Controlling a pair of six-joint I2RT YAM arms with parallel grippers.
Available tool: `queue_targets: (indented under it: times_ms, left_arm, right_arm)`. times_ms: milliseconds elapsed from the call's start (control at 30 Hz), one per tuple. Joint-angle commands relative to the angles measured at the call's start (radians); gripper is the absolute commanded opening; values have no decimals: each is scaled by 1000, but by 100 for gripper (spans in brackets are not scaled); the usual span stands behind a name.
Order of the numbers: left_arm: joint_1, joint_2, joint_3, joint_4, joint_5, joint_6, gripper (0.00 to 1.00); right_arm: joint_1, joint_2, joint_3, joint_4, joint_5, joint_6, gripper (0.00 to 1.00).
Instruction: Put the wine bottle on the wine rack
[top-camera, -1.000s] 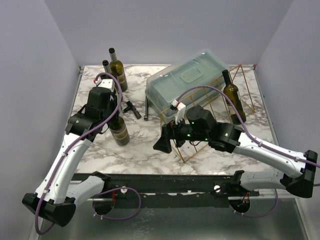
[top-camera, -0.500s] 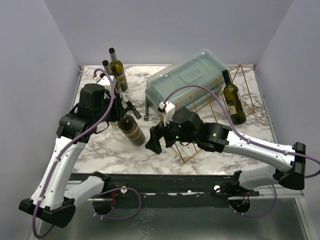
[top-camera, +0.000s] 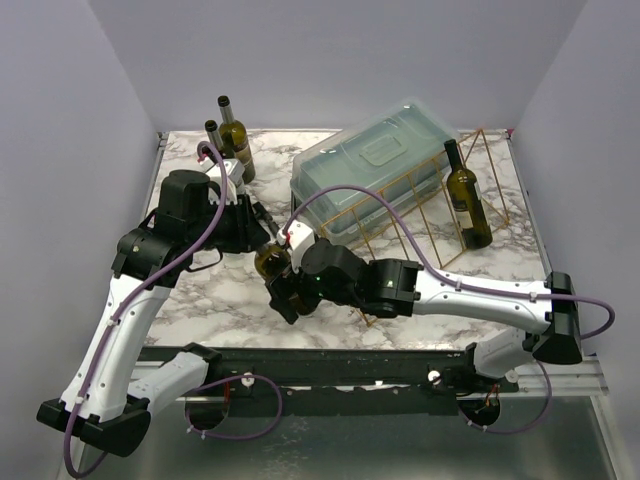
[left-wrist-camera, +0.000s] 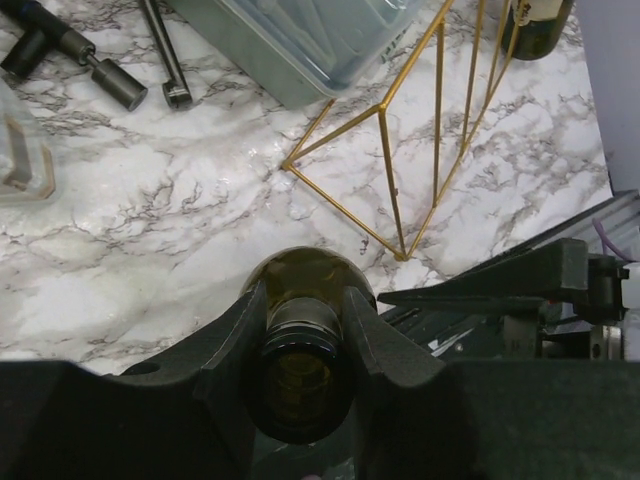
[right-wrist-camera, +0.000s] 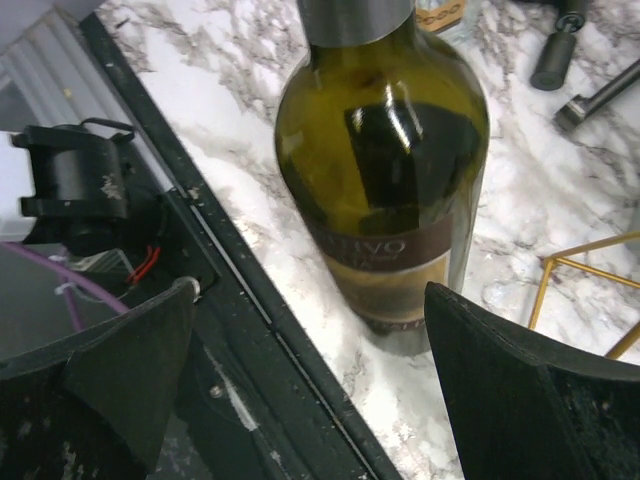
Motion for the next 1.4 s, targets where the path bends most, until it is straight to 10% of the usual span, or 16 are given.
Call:
queue_targets:
  times_ms: [0, 833, 1233, 1367]
  left_arm:
    - [-4, -16, 32, 40, 126, -36, 0]
    - [-4, 9, 40, 41, 233, -30, 0]
    - [-4, 11, 54, 41, 238, -35, 0]
    - [-4, 12, 63, 38, 232, -38, 22]
  right_arm:
    - [16, 32, 35, -18, 164, -41, 100]
    - [30, 171, 98, 27, 356, -114, 96]
    - [31, 104, 32, 108, 339, -120, 19]
    - [30, 103, 37, 103, 329, -123, 1]
